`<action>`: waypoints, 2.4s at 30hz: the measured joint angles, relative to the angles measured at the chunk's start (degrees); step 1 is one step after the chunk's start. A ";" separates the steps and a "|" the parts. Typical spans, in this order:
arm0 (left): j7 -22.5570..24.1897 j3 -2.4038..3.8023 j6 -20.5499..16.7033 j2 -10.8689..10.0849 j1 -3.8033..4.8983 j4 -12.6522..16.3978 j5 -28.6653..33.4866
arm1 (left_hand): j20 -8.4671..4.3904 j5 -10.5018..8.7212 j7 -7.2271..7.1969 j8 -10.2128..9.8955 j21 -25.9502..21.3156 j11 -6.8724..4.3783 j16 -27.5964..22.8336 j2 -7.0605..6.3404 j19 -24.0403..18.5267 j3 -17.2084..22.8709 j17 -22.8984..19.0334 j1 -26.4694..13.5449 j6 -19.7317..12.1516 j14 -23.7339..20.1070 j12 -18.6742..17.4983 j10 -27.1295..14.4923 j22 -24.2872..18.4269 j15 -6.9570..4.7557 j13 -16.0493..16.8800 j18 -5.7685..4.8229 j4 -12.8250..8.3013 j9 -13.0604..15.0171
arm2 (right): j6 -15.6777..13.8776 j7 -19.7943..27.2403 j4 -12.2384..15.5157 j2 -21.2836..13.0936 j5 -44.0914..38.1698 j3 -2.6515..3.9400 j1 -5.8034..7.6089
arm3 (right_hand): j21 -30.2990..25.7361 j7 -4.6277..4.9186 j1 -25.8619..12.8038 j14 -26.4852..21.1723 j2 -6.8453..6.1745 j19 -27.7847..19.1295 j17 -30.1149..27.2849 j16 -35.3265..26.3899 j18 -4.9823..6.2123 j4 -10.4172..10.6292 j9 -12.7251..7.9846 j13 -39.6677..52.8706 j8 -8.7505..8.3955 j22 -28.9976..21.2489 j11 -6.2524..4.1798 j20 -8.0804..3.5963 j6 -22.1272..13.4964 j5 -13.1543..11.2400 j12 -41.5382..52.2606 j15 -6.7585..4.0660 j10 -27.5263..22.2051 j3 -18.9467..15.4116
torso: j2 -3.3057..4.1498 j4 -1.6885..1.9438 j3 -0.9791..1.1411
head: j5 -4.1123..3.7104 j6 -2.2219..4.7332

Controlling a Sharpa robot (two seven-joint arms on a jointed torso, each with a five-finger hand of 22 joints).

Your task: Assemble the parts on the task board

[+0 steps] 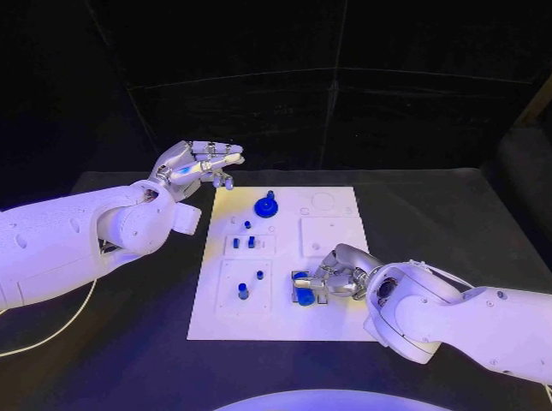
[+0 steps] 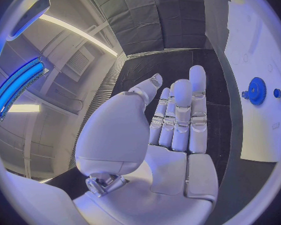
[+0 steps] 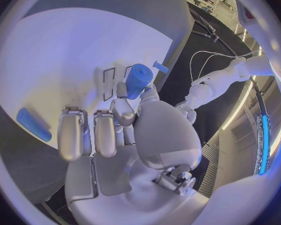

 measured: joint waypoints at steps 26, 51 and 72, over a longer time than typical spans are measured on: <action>0.00 0.00 0.00 -0.31 0.01 0.21 0.02 | 0.00 0.00 0.00 0.00 0.00 0.00 0.00 0.19 0.00 0.00 0.01 -0.20 0.00 0.00 0.00 0.00 0.01 0.00 0.00 0.00 0.00 0.00 | -0.04 1.41 1.82 -1.31 -7.46 0.01 0.00 | -0.74 0.09 10.04 0.02 -2.72 -0.53 -0.04 -1.00 0.00 -5.67 3.37 0.60 1.38 0.00 -0.31 -0.09 -0.09 0.93 -2.00 -0.42 -0.10 4.24 | -0.09 0.01 0.08 | 0.15 -0.11; 0.37 -0.02 0.00 -0.54 0.00 0.91 0.13 | 0.00 0.00 0.00 0.25 0.00 0.00 0.00 0.19 0.00 -0.63 -0.17 -0.19 0.00 0.00 0.26 0.00 -0.13 0.00 0.04 0.00 0.15 0.00 | -2.27 12.22 3.76 -18.60 -7.96 -0.02 0.65 | -1.20 2.15 12.60 0.00 0.13 -1.35 -1.20 -1.34 0.01 -5.55 2.29 4.03 -3.29 0.00 1.26 0.72 -4.40 11.22 1.56 0.23 0.60 3.02 | -0.16 -0.31 -0.02 | -2.24 -0.02; 0.39 -0.02 0.36 -0.41 0.02 0.82 0.77 | 0.00 0.00 0.00 0.25 -0.23 0.00 0.00 0.19 0.00 -0.63 -0.17 -0.19 0.00 0.00 0.26 0.00 -0.12 0.00 0.03 0.00 0.15 0.00 | 4.29 9.23 2.06 -18.19 -12.95 -0.18 0.27 | 1.05 1.21 9.47 0.00 -1.75 1.43 1.78 3.94 -0.93 -1.25 3.96 5.89 -3.57 0.00 2.06 0.62 -2.00 10.91 5.90 0.23 2.09 -1.38 | -0.22 -0.93 0.09 | -2.54 -0.20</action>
